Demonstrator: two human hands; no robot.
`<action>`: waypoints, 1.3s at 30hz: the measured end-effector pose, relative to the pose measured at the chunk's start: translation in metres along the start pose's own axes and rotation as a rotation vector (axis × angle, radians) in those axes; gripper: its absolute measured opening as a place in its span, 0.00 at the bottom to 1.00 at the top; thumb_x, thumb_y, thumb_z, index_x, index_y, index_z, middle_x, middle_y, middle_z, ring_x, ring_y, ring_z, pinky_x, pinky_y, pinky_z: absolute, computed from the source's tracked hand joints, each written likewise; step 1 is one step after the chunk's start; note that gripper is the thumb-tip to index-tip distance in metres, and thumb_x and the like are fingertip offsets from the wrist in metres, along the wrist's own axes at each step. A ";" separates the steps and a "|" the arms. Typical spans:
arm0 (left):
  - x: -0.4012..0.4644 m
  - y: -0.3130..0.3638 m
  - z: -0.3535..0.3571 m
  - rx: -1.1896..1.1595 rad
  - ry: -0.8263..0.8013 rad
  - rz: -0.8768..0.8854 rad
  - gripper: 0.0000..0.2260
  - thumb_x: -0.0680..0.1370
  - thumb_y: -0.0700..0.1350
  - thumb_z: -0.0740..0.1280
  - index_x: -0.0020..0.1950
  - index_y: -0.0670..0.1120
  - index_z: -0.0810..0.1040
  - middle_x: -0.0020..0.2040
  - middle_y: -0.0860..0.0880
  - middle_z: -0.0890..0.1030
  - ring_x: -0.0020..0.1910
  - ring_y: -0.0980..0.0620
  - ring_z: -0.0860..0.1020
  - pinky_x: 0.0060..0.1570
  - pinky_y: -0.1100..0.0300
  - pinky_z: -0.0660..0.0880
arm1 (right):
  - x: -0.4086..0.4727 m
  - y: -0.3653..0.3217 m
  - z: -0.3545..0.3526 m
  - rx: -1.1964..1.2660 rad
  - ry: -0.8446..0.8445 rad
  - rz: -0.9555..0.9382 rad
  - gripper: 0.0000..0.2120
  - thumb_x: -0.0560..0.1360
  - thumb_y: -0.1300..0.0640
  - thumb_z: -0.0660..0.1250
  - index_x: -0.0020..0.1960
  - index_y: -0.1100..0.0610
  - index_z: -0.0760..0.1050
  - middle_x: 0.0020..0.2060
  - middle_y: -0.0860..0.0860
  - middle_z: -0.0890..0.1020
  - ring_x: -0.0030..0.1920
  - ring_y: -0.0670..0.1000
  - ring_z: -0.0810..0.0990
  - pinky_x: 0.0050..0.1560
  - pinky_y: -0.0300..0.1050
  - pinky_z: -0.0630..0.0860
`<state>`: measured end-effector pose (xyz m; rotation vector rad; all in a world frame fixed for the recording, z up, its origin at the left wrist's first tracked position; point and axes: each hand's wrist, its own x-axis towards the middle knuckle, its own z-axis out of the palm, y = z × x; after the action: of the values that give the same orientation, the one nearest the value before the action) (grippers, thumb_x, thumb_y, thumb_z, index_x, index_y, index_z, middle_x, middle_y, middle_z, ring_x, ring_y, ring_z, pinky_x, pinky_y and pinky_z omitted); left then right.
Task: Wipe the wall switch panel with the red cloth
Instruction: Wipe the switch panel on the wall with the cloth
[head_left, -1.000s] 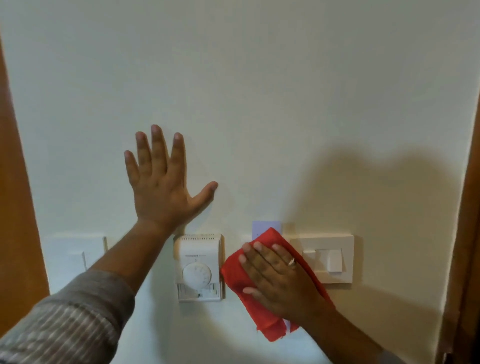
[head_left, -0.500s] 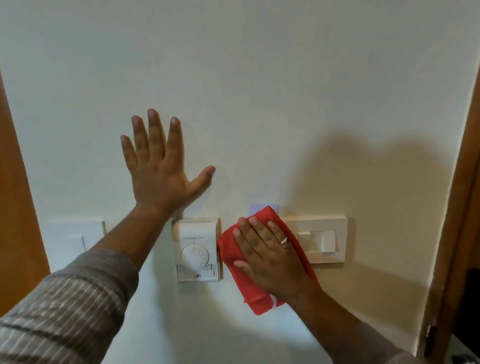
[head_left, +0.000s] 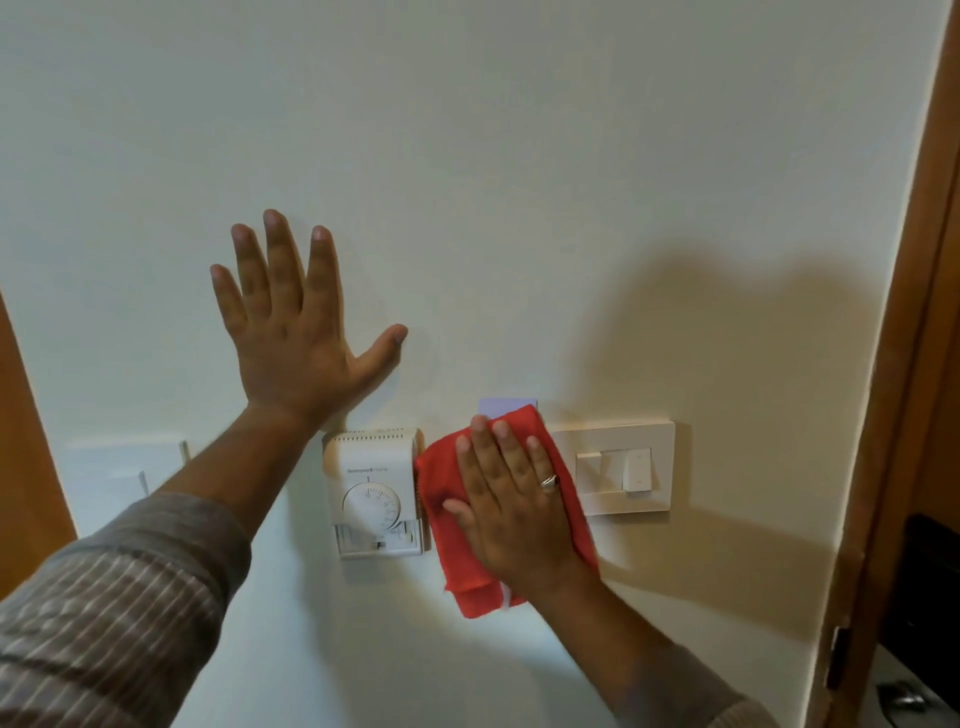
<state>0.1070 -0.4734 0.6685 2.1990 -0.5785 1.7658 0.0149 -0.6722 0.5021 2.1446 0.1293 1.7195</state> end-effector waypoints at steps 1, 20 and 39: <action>0.000 0.000 0.000 0.003 0.001 0.001 0.48 0.75 0.75 0.54 0.84 0.45 0.48 0.83 0.34 0.49 0.81 0.30 0.48 0.77 0.32 0.44 | 0.003 -0.007 0.001 0.011 0.004 0.064 0.30 0.85 0.42 0.51 0.79 0.60 0.56 0.78 0.57 0.60 0.81 0.58 0.48 0.81 0.57 0.46; 0.000 -0.002 0.001 0.008 0.016 0.008 0.48 0.75 0.75 0.53 0.84 0.45 0.48 0.83 0.35 0.50 0.82 0.31 0.48 0.77 0.32 0.44 | -0.047 0.068 -0.004 -0.025 -0.104 -0.435 0.29 0.83 0.44 0.57 0.78 0.58 0.58 0.75 0.56 0.65 0.82 0.57 0.47 0.80 0.55 0.49; -0.002 -0.006 0.010 0.007 0.130 0.034 0.47 0.74 0.73 0.59 0.82 0.42 0.58 0.81 0.32 0.58 0.80 0.28 0.56 0.76 0.30 0.50 | -0.025 0.043 -0.004 0.008 -0.015 -0.239 0.28 0.81 0.43 0.59 0.75 0.58 0.64 0.75 0.55 0.65 0.77 0.57 0.61 0.79 0.55 0.51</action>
<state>0.1180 -0.4725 0.6645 2.0710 -0.5832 1.9141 -0.0023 -0.7185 0.4948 2.0533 0.3722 1.5677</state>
